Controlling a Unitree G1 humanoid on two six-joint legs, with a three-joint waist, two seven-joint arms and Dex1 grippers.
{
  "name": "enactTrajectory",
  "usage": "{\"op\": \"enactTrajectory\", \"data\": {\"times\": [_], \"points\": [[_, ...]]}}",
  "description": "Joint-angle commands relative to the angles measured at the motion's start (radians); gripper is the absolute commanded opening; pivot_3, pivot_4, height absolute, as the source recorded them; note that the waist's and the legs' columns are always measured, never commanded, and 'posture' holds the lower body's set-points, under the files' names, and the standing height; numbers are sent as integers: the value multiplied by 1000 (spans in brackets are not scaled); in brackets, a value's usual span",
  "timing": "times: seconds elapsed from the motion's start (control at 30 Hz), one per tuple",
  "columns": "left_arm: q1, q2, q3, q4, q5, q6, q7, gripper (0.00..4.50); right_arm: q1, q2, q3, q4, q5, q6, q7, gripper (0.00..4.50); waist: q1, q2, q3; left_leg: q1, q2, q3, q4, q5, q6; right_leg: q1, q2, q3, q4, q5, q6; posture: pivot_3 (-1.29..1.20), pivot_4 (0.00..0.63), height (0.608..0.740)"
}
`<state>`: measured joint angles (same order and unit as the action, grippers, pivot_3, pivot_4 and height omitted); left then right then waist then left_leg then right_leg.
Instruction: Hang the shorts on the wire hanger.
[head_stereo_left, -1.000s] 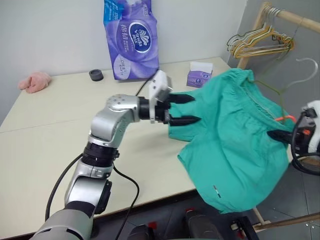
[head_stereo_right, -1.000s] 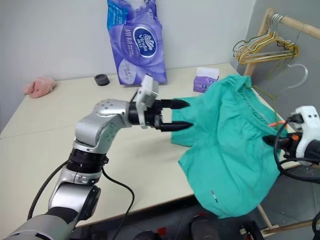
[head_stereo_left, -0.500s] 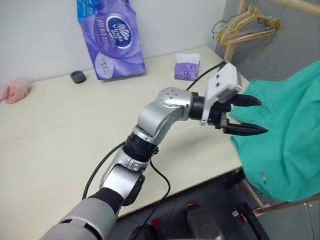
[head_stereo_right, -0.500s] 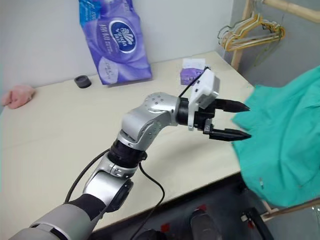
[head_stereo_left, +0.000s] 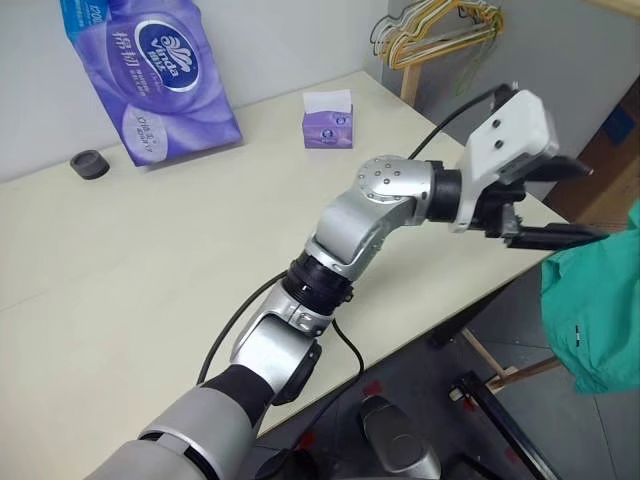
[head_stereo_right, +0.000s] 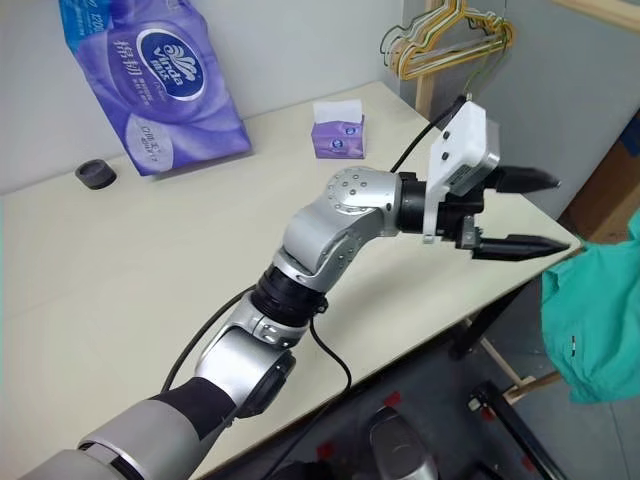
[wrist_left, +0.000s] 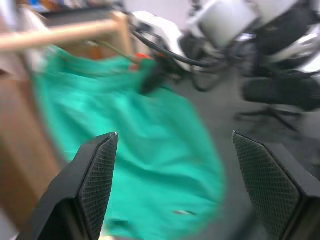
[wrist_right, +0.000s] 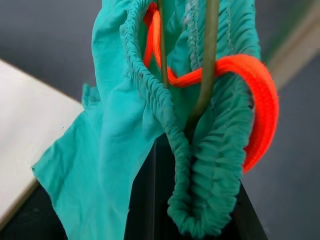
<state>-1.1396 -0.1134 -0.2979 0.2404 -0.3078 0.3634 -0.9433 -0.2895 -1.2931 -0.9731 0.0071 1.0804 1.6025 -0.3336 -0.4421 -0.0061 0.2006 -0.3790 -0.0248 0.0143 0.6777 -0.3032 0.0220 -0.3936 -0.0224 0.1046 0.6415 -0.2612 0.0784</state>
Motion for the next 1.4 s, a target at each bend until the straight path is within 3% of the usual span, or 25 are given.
{"op": "enactTrajectory", "data": {"times": [0.03,0.23,0.33,0.57,0.67,0.93,1.23,1.4], "points": [[-33,-24,45,16,16,-61,67,3861,-32,-57,72,65,-102,-59,98,0,-1,-2,9,0,0,0,0,0,0,0,0,1,0,0,0,-538,267,740],[-48,-53,48,47,36,-102,114,3861,-98,-98,276,257,-268,-234,294,0,0,1,32,0,0,1,0,0,0,0,1,3,1,0,2,-523,281,740],[-45,-54,38,50,47,-117,116,3861,-155,-69,322,307,-309,-236,335,0,-1,0,38,0,0,2,0,0,0,-1,1,5,1,0,3,-513,275,740],[-50,-66,30,59,51,-136,109,3861,-185,42,252,233,-381,-162,334,0,1,0,36,0,0,3,0,0,0,-1,1,7,2,1,5,-509,210,740],[-52,-74,26,77,57,-154,109,3861,-184,90,218,196,-424,-156,329,0,0,8,30,0,0,3,0,0,0,-1,1,7,2,1,7,-506,156,740],[-65,-95,24,124,64,-202,112,3861,-245,176,200,170,-523,-190,326,0,-1,11,-6,0,0,2,0,0,0,-3,1,6,4,2,7,-496,69,740],[-86,-99,23,172,81,-243,130,3861,-312,210,244,201,-595,-241,371,0,-3,16,-40,0,-2,4,1,0,0,-2,0,8,4,2,9,-462,55,740],[-81,-101,21,166,82,-232,139,3861,-301,219,237,151,-612,-227,394,1591,-2,15,-39,0,-2,4,1,0,0,-2,0,9,4,2,9,-453,76,740]]}}
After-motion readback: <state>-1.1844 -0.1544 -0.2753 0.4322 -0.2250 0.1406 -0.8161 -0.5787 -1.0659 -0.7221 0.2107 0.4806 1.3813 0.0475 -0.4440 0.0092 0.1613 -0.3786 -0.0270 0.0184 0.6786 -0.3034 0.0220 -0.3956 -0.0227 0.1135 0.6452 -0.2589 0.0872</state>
